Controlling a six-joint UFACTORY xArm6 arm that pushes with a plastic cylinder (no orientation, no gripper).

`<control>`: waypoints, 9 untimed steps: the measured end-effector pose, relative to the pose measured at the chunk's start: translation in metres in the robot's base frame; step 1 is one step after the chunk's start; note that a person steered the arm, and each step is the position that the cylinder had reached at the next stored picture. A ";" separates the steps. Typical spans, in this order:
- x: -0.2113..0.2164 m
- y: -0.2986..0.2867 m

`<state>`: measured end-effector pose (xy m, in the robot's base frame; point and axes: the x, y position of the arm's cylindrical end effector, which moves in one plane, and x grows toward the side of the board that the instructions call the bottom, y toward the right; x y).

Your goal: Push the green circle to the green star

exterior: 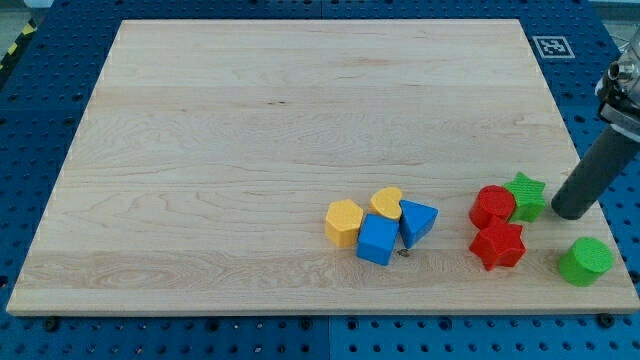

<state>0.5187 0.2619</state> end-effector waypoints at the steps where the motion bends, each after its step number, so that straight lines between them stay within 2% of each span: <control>1: -0.027 -0.002; 2: -0.052 -0.021; 4: -0.057 -0.100; 5: -0.095 -0.082; 6: -0.068 -0.014; 7: -0.002 0.040; 8: 0.021 0.049; 9: 0.078 0.049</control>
<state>0.5963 0.3109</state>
